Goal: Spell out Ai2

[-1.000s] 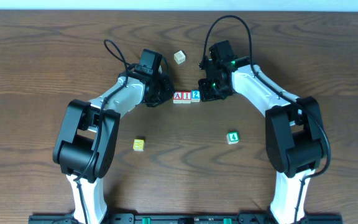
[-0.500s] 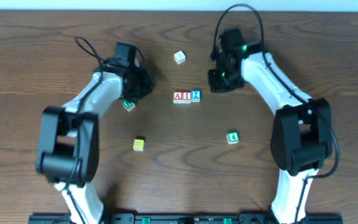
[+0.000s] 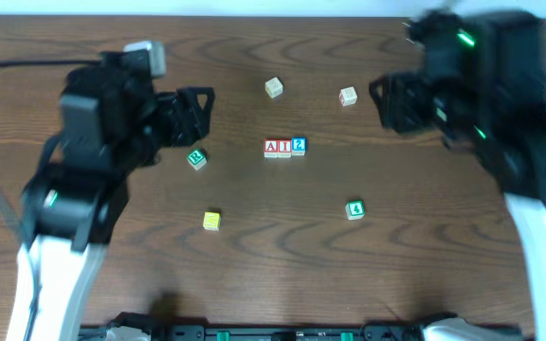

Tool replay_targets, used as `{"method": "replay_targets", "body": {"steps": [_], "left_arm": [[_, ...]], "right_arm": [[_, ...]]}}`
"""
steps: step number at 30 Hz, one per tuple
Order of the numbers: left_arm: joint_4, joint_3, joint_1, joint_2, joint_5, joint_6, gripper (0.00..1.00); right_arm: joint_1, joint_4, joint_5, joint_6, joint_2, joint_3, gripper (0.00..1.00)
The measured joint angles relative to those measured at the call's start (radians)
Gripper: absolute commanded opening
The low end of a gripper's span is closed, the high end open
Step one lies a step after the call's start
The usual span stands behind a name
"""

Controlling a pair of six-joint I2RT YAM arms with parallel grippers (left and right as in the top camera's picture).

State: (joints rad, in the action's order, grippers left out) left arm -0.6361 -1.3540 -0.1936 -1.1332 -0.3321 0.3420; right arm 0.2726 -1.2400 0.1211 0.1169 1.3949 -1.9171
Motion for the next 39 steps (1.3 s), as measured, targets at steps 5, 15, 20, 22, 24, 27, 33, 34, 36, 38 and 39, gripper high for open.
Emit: {"method": "replay_targets", "body": {"steps": [5,15,20,22,24,27,33,34,36,38,39], "left_arm": [[-0.046,0.000,0.000,0.116,0.014,-0.011,0.96],[-0.133,0.000,0.000,0.120,0.024,-0.026,0.95],[-0.201,0.000,0.000,0.114,0.025,-0.026,0.95],[-0.229,0.000,0.000,0.114,0.025,-0.028,0.96],[-0.273,-0.001,0.000,0.114,0.040,-0.037,0.95],[-0.326,0.000,0.000,0.114,0.108,-0.054,0.95],[-0.248,0.105,0.045,0.172,0.248,-0.096,0.95],[-0.197,0.177,0.072,0.217,0.263,-0.109,0.95],[-0.116,0.296,0.114,0.297,0.277,-0.119,0.96],[-0.029,0.443,0.163,0.405,0.288,-0.130,0.95],[0.008,0.512,0.184,0.456,0.290,-0.133,0.95]], "right_arm": [[0.000,-0.068,-0.002,-0.004,-0.138,-0.001,0.99],[0.000,-0.112,-0.003,-0.004,-0.229,-0.001,0.99],[0.000,-0.117,-0.003,-0.004,-0.230,-0.001,0.99],[0.000,-0.119,-0.003,-0.004,-0.228,-0.001,0.99],[0.000,-0.124,-0.003,-0.004,-0.227,-0.001,0.99],[0.000,-0.126,-0.004,-0.004,-0.225,-0.001,0.99],[0.000,-0.135,-0.005,-0.004,-0.225,-0.001,0.99],[0.000,-0.140,-0.006,-0.004,-0.225,-0.001,0.99],[0.000,-0.144,-0.006,-0.004,-0.225,-0.001,0.99],[0.000,-0.147,-0.006,-0.004,-0.225,0.000,0.99],[0.000,-0.148,-0.006,-0.004,-0.225,0.000,0.99]]}}
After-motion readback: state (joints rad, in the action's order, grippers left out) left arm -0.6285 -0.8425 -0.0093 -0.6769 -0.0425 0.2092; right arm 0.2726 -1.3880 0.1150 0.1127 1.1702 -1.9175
